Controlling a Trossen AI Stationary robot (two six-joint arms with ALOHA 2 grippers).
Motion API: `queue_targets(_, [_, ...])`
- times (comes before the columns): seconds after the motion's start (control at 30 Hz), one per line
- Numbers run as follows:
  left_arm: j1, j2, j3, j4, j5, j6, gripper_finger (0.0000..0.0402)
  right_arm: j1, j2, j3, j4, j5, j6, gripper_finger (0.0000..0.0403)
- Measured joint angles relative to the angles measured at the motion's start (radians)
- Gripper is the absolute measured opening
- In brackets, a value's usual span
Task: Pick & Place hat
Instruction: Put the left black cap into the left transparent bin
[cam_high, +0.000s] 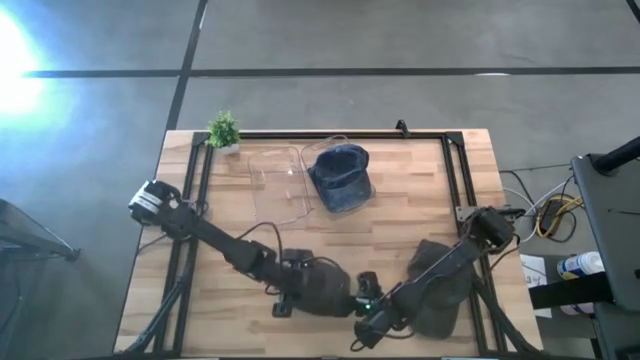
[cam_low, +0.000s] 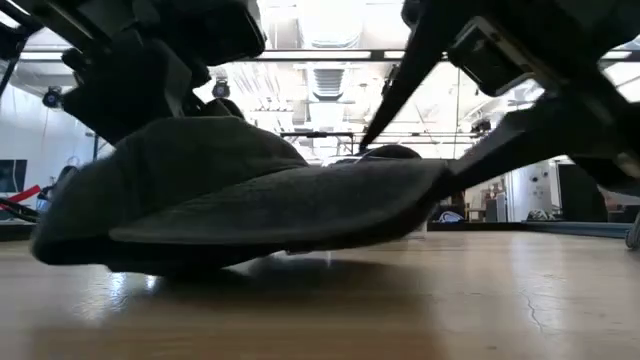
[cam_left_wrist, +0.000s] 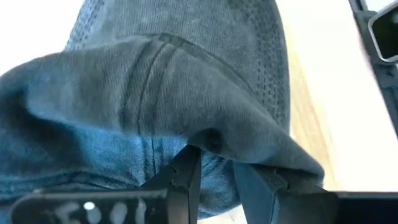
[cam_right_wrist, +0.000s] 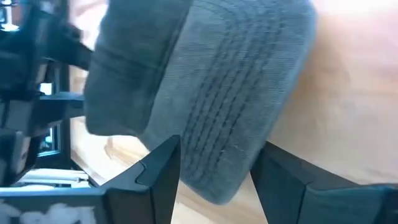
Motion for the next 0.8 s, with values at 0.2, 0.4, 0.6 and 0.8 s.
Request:
queue_targets(0.2, [0.002, 0.009, -0.008, 0.017, -0.022, -0.015, 0.0090, -0.028, 0.000, -0.017, 0.094, 0.017, -0.101, 0.0178])
queue_targets(0.4, [-0.002, 0.031, -0.001, 0.041, -0.019, -0.047, 0.0090, -0.056, -0.006, -0.022, 0.115, 0.062, -0.236, 0.0160])
queue_targets(0.6, [-0.006, -0.076, 0.035, -0.181, -0.022, -0.134, 0.0090, -0.031, -0.073, -0.021, 0.006, 0.058, -0.396, 0.0036])
queue_targets(0.8, [-0.037, -0.291, 0.062, -0.382, -0.134, -0.278, 0.0090, -0.009, -0.210, 0.031, -0.208, 0.092, -1.149, 0.0013])
